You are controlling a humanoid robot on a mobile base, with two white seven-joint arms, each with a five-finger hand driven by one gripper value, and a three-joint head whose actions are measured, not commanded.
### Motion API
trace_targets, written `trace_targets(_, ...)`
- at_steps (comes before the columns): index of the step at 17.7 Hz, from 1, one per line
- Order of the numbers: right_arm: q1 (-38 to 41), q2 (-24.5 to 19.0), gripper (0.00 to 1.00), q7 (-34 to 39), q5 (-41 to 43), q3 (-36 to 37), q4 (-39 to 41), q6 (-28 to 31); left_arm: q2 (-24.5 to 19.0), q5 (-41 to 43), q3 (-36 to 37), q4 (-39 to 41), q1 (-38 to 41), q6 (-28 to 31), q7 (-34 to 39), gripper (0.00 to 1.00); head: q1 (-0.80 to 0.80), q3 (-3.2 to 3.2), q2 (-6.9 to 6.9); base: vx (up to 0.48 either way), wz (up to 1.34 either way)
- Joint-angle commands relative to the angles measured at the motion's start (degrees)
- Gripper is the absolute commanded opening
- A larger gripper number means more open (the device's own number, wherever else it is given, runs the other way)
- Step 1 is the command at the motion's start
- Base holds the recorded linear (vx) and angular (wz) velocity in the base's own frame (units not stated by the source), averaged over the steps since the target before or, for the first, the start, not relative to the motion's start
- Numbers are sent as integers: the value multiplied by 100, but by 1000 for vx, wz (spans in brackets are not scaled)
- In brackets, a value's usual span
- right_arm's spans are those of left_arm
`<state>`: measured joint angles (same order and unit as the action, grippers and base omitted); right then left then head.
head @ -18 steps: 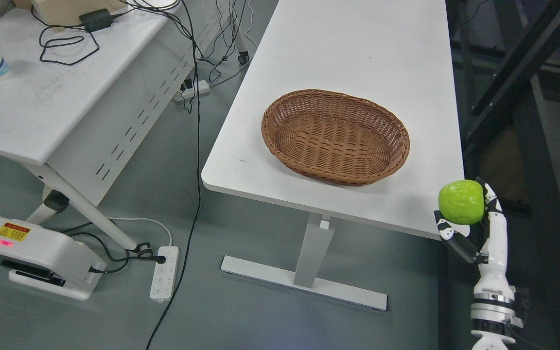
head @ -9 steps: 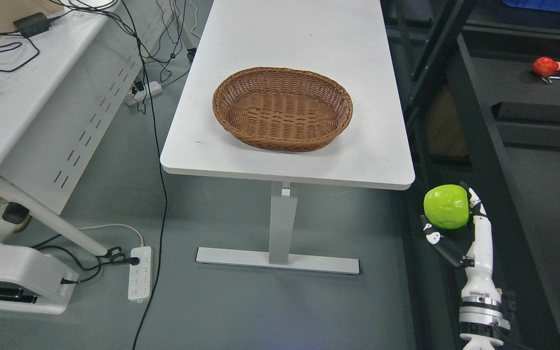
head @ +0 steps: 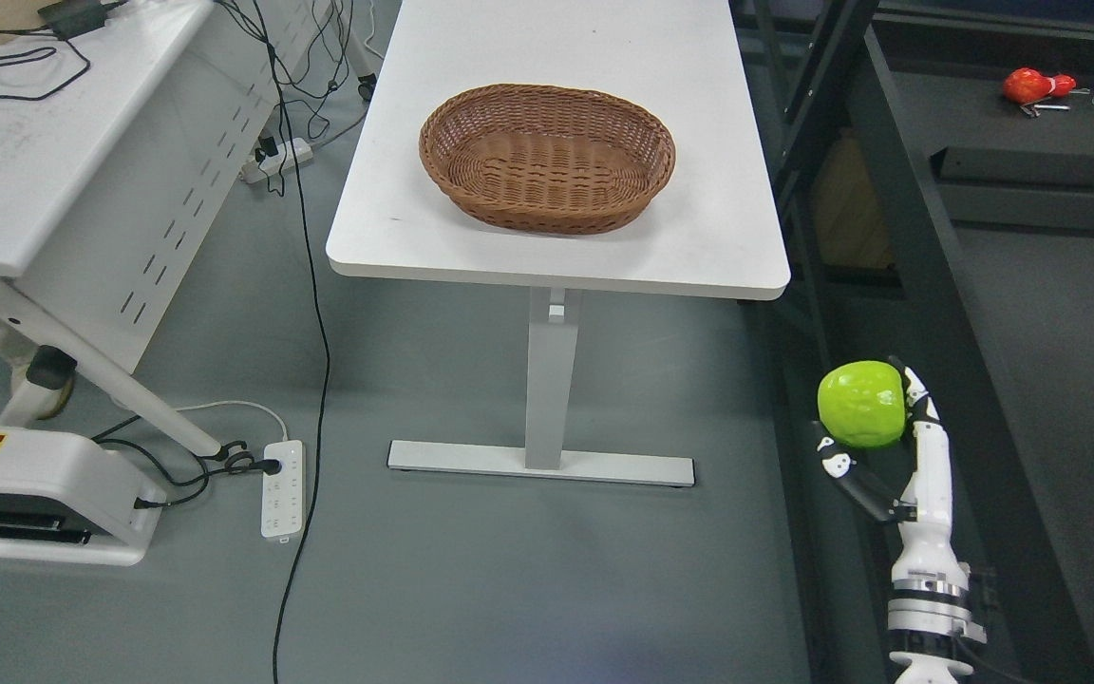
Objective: Place green apple on left shelf middle layer
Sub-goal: 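Carry the held apple while turning toward the black shelf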
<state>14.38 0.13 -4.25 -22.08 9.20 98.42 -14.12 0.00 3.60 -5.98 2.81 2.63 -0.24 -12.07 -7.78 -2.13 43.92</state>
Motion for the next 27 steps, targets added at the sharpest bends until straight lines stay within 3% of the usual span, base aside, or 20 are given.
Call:
trace_targets(1, 56, 87, 0, 12, 2, -260, 2, 15, -100, 0, 0, 1, 1, -2, 3, 100, 0, 0, 0, -219, 85)
trace_targets(15, 21, 87, 0, 3, -7, -252, -7, 6, -100, 0, 0, 1, 1, -2, 3, 100, 0, 0, 0, -260, 100)
trace_targets(27, -23, 87, 0, -6, -7, -226, -7, 15, -100, 0, 0, 1, 1, -2, 3, 100, 0, 0, 0, -171, -371)
